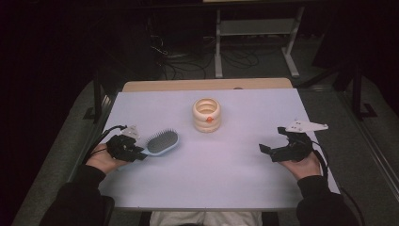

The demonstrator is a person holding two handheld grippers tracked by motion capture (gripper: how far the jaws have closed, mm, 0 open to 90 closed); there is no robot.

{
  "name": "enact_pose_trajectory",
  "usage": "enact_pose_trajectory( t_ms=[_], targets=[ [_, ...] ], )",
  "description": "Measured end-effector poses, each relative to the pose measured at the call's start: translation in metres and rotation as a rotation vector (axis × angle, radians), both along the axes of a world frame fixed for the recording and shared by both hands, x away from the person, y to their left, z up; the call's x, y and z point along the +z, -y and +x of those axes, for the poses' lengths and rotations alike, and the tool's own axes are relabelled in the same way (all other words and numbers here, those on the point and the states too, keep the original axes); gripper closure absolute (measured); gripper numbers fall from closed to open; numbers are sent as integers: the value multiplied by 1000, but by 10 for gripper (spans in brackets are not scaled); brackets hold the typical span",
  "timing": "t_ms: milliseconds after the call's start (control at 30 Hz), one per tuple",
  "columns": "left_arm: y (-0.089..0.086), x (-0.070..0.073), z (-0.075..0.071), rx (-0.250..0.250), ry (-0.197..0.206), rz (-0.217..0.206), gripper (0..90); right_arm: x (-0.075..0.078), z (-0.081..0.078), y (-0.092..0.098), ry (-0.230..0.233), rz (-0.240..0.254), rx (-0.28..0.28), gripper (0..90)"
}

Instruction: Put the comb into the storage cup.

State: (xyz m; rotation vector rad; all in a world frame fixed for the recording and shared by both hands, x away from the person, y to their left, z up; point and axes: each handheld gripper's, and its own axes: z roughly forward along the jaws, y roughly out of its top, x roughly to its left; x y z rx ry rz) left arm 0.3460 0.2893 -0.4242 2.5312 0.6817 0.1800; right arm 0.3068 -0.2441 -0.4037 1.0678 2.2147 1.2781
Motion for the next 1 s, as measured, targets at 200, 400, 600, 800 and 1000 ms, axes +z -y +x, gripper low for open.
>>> enact_pose_trajectory(
  t_ms=[200, 400, 600, 800, 1000],
  targets=[
    [3, 10, 1, -2, 22, -2, 701, 0, 0, 0, -4, -1, -2, 0],
    [5, 20, 4, -5, 43, -4, 701, 0, 0, 0, -1, 0, -3, 0],
    [7, 33, 7, -1, 70, -11, 701, 0, 0, 1, -1, 3, -6, 0],
    [10, 49, 12, -6, 97, -20, 701, 0, 0, 1, 0, 3, -4, 0],
    [14, 64, 16, -20, 115, -26, 700, 0, 0, 1, -2, 2, -3, 0]
  ],
)
